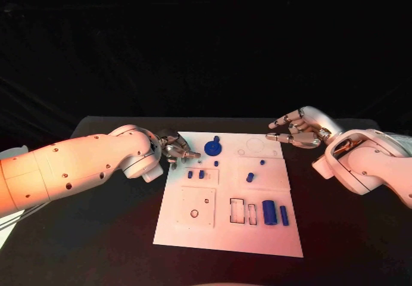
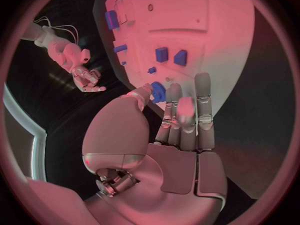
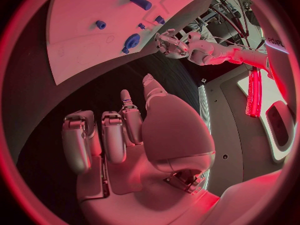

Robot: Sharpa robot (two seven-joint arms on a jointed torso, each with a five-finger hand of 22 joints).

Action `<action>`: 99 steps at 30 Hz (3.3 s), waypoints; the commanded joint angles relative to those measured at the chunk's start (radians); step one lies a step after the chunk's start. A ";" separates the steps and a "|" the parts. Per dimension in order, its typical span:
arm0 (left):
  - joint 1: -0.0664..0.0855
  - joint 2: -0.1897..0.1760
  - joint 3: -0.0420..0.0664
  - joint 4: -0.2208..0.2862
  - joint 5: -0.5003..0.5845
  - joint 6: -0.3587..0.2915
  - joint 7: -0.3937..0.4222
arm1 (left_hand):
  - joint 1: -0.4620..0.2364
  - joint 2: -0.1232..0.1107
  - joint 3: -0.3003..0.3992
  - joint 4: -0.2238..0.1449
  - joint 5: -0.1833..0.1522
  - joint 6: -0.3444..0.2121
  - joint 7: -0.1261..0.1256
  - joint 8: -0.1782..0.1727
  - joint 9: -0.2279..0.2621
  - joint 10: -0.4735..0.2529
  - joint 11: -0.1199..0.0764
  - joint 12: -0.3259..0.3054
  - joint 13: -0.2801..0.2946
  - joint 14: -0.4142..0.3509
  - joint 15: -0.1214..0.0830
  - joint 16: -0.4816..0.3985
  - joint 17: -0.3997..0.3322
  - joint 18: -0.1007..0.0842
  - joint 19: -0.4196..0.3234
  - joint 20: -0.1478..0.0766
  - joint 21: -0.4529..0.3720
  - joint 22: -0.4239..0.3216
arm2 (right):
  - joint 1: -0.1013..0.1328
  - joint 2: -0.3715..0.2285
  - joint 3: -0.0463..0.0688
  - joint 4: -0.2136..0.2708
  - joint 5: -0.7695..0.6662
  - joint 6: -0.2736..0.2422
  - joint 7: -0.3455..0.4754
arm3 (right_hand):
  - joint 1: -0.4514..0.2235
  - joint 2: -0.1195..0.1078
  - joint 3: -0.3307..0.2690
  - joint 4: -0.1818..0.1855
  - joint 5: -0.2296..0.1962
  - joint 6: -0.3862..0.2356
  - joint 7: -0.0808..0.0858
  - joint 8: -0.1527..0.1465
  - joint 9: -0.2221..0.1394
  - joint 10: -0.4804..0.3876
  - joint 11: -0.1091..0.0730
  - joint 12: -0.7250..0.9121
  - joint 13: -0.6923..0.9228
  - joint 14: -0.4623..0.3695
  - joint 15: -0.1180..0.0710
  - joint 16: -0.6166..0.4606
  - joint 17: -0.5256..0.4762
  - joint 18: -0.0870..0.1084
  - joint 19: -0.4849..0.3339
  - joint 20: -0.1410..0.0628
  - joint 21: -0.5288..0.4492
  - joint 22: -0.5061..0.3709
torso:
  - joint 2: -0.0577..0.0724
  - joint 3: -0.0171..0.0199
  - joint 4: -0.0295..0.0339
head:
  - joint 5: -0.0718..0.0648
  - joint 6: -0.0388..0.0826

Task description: Assemble the parts on the task board

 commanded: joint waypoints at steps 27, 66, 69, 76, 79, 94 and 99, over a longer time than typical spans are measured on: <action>-0.062 0.137 -0.005 -0.056 -0.557 -0.152 0.238 | 0.172 -0.057 0.025 -0.153 0.000 0.206 -0.016 -0.303 -0.400 0.046 0.000 -0.376 -0.532 0.241 -0.011 0.265 0.199 -0.067 0.383 -0.009 0.344 0.344 | -0.007 0.006 0.000 -0.004 -0.003 0.008 0.009 | 0.008 0.012 -0.008 -0.003 0.019 0.005 -0.003 0.002 0.002 -0.009 0.000 -0.001 0.117 0.089 0.004 -0.007 0.205 -0.007 0.105 0.001 0.004 0.263 | 0.001 0.0011 -0.0014 | -0.017 0.019; -0.072 0.216 -0.006 -0.132 -0.585 -0.010 0.175 | 0.196 -0.031 0.107 -0.174 0.001 0.264 -0.026 -0.339 -0.438 0.112 -0.012 -0.422 -0.603 0.241 -0.025 0.265 0.152 -0.072 0.395 -0.025 0.380 0.386 | -0.008 0.010 0.000 -0.004 -0.003 0.012 0.011 | 0.008 0.012 -0.009 -0.003 0.021 0.005 -0.003 0.002 0.002 -0.009 0.000 -0.002 0.116 0.089 0.004 -0.007 0.205 -0.007 0.105 0.001 0.004 0.263 | 0.000 0.0007 -0.0007 | -0.016 0.013; -0.072 0.218 -0.006 -0.133 -0.585 -0.002 0.174 | 0.198 -0.027 0.117 -0.178 0.001 0.275 -0.027 -0.340 -0.440 0.125 -0.015 -0.423 -0.606 0.241 -0.026 0.267 0.152 -0.072 0.395 -0.025 0.382 0.388 | -0.008 0.011 0.000 -0.004 -0.003 0.012 0.012 | 0.008 0.012 -0.009 -0.003 0.021 0.005 -0.003 0.002 0.002 -0.009 0.000 -0.002 0.116 0.089 0.004 -0.007 0.205 -0.007 0.105 0.001 0.004 0.263 | 0.000 0.0006 -0.0010 | -0.016 0.012; -0.074 0.223 -0.006 -0.137 -0.585 0.007 0.180 | 0.196 -0.020 0.133 -0.184 0.000 0.294 -0.029 -0.342 -0.443 0.148 -0.018 -0.430 -0.613 0.241 -0.028 0.272 0.152 -0.073 0.396 -0.027 0.388 0.396 | -0.008 0.011 0.000 -0.004 -0.003 0.012 0.012 | 0.009 0.012 -0.011 -0.003 0.023 0.005 -0.003 0.002 0.002 -0.008 0.000 0.000 0.117 0.089 0.004 -0.007 0.205 -0.007 0.105 0.001 0.004 0.263 | 0.000 0.0012 -0.0009 | -0.017 0.012; -0.075 0.226 -0.006 -0.138 -0.585 0.012 0.182 | 0.195 -0.017 0.138 -0.187 0.000 0.299 -0.031 -0.344 -0.444 0.155 -0.020 -0.434 -0.615 0.240 -0.030 0.273 0.151 -0.073 0.395 -0.028 0.388 0.397 | -0.008 0.012 0.000 -0.004 -0.003 0.012 0.012 | 0.009 0.012 -0.011 -0.003 0.023 0.005 -0.003 0.002 0.002 -0.008 0.000 0.000 0.117 0.089 0.004 -0.007 0.205 -0.007 0.105 0.001 0.004 0.263 | 0.000 0.0008 -0.0009 | -0.018 0.011; -0.079 0.225 -0.005 -0.142 -0.579 -0.010 0.173 | 0.196 -0.003 0.193 -0.221 0.001 0.338 -0.018 -0.365 -0.455 0.206 -0.013 -0.489 -0.636 0.238 -0.023 0.281 0.144 -0.073 0.393 -0.025 0.385 0.399 | -0.008 0.011 0.000 -0.002 -0.003 0.013 0.013 | 0.009 0.012 -0.011 -0.003 0.023 0.005 -0.003 0.002 0.002 -0.008 0.000 0.000 0.117 0.089 0.004 -0.007 0.205 -0.007 0.105 0.001 0.004 0.263 | 0.000 0.0008 -0.0009 | -0.018 0.013; -0.079 0.214 0.000 -0.123 -0.574 -0.038 0.179 | 0.192 -0.005 0.208 -0.232 0.000 0.344 -0.012 -0.375 -0.460 0.216 -0.009 -0.512 -0.642 0.237 -0.019 0.284 0.143 -0.073 0.393 -0.022 0.385 0.402 | -0.008 0.012 0.000 -0.003 -0.003 0.013 0.014 | 0.009 0.012 -0.011 -0.003 0.023 0.005 -0.003 0.002 0.002 -0.008 0.000 0.000 0.117 0.089 0.004 -0.007 0.205 -0.007 0.105 0.001 0.004 0.263 | 0.000 0.0002 -0.0016 | -0.019 0.017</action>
